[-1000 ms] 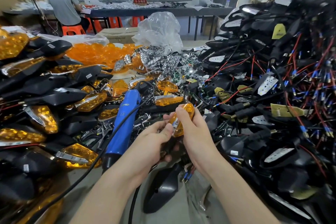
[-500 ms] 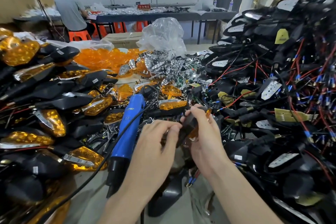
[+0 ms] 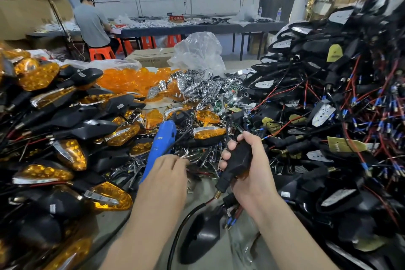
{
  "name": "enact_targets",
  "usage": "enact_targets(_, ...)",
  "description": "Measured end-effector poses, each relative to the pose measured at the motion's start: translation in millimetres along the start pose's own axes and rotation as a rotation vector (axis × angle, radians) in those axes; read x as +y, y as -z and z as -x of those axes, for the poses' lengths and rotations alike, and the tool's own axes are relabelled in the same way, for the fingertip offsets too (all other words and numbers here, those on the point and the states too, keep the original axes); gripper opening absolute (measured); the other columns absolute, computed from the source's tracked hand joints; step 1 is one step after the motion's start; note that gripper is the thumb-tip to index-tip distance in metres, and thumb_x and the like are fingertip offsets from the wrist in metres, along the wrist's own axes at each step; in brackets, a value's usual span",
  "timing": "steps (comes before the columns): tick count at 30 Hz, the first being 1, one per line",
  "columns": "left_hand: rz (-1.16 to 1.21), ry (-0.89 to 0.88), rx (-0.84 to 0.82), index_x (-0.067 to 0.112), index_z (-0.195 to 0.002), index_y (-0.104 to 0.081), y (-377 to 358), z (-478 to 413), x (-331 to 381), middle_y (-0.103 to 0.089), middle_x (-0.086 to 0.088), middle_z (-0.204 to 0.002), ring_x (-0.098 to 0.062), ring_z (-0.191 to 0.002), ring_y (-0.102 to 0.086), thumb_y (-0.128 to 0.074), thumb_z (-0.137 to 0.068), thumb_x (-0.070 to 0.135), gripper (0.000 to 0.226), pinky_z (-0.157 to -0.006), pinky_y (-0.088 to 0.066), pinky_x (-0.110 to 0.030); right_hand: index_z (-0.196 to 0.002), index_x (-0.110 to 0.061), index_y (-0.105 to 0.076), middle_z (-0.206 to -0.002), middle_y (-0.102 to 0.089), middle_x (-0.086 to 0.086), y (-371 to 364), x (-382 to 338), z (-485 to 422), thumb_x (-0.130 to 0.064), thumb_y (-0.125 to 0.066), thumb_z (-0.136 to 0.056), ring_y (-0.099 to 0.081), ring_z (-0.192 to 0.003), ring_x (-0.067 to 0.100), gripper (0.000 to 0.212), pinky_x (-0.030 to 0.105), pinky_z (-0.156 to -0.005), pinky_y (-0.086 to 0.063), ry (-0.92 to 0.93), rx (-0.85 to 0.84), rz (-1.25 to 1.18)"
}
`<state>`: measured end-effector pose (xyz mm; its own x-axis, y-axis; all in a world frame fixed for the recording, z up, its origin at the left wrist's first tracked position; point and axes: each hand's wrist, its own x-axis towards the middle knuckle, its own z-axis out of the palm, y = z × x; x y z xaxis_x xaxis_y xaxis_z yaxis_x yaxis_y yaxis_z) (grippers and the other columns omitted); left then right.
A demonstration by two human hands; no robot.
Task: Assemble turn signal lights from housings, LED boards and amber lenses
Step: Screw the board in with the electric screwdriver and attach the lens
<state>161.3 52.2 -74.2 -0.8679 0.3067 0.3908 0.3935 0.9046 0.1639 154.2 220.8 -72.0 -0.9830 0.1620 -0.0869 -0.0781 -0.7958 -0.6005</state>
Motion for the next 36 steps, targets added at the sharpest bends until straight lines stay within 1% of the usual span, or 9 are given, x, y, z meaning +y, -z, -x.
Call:
enact_targets(3,-0.234,-0.101,-0.181,0.021,-0.111,-0.068,-0.6,-3.6,-2.3,-0.066,0.004,-0.105,-0.022,-0.107,-0.059,-0.078,-0.074,0.01,0.04,-0.089,-0.051,-0.035,-0.061,-0.026,-0.069,-0.07,-0.058,0.001,-1.5,0.2,2.2,-0.028,-0.06,-0.097,-0.053,-0.055,0.016,0.037,0.029,-0.049,-0.049,-0.003,-0.012,0.072)
enact_targets(6,-0.292,-0.186,-0.156,0.019,-0.1,-0.071,0.6,-6.2,-16.4,-0.068,0.003,-0.094,-0.023,-0.094,-0.065,-0.092,-0.056,0.011,0.05,-0.081,-0.055,-0.038,-0.061,-0.026,-0.07,-0.071,-0.058,0.002,-2.1,-0.9,3.4,-0.028,-0.06,-0.097,-0.054,-0.054,0.016,0.038,0.029,-0.049,-0.049,-0.021,-0.007,0.08)
enact_targets(10,-0.215,-0.289,-0.084,0.028,-0.093,-0.066,2.8,-0.8,-36.5,-0.065,0.011,-0.093,-0.018,-0.095,-0.062,-0.085,-0.075,0.025,0.026,-0.083,-0.054,-0.036,-0.075,-0.021,-0.065,-0.072,-0.059,0.002,-0.9,-1.3,2.4,-0.027,-0.061,-0.097,-0.054,-0.055,0.016,0.023,0.029,-0.049,-0.05,-0.033,0.002,0.092)
enact_targets(18,-0.192,-0.415,-0.083,0.042,-0.1,-0.066,-2.4,5.4,-36.1,-0.063,0.013,-0.096,-0.015,-0.089,-0.061,-0.089,-0.067,0.025,0.043,-0.096,-0.034,-0.038,-0.086,-0.018,-0.057,-0.072,-0.059,0.002,2.1,1.3,1.4,-0.028,-0.06,-0.097,-0.054,-0.055,0.016,0.015,0.029,-0.049,-0.049,-0.029,-0.007,0.124)
enact_targets(26,-0.262,-0.399,-0.101,0.032,-0.085,-0.067,-2.6,1.0,-27.7,-0.062,0.014,-0.08,-0.015,-0.075,-0.062,-0.082,-0.076,0.023,0.02,-0.084,-0.052,-0.036,-0.073,-0.023,-0.068,-0.072,-0.06,0.003,4.4,2.4,0.9,-0.034,-0.066,-0.089,-0.057,-0.058,0.017,0.02,0.03,-0.051,-0.051,-0.005,-0.065,0.103)
enact_targets(28,-0.263,-0.415,-0.061,0.028,-0.081,-0.065,-0.6,-0.7,-24.7,-0.06,0.011,-0.076,-0.016,-0.072,-0.06,-0.066,-0.087,0.026,0.006,-0.08,-0.054,-0.036,-0.072,-0.024,-0.069,-0.07,-0.059,0.003,3.6,3.2,0.4,-0.039,-0.067,-0.089,-0.057,-0.058,0.017,0.023,0.03,-0.05,-0.05,0.002,-0.076,0.087)
enact_targets(30,-0.225,-0.382,-0.057,0.024,-0.08,-0.063,0.0,-2.2,-22.7,-0.058,0.01,-0.074,-0.016,-0.069,-0.058,-0.056,-0.092,0.027,0.014,-0.077,-0.053,-0.035,-0.071,-0.023,-0.067,-0.068,-0.058,0.003,2.8,3.9,-0.8,-0.042,-0.067,-0.089,-0.057,-0.058,0.018,0.027,0.03,-0.048,-0.048,0.002,-0.073,0.065)
enact_targets(32,-0.092,-0.291,-0.067,0.027,-0.083,-0.059,3.3,-3.3,-20.0,-0.056,0.015,-0.076,-0.011,-0.07,-0.056,-0.065,-0.09,0.028,0.009,-0.074,-0.051,-0.029,-0.068,-0.022,-0.067,-0.067,-0.058,0.004,2.1,4.8,-1.5,-0.043,-0.068,-0.089,-0.057,-0.058,0.018,0.029,0.029,-0.049,-0.048,-0.004,-0.078,0.048)
enact_targets(36,0.635,0.107,-0.018,0.036,-0.091,-0.059,11.8,-11.9,-3.6,-0.062,0.02,-0.082,-0.004,-0.074,-0.06,-0.053,-0.095,0.033,0.007,-0.065,-0.047,-0.013,-0.067,-0.022,-0.067,-0.071,-0.06,0.004,-0.1,7.2,-2.1,-0.044,-0.069,-0.084,-0.058,-0.059,0.018,0.028,0.029,-0.049,-0.049,-0.028,-0.081,0.061)
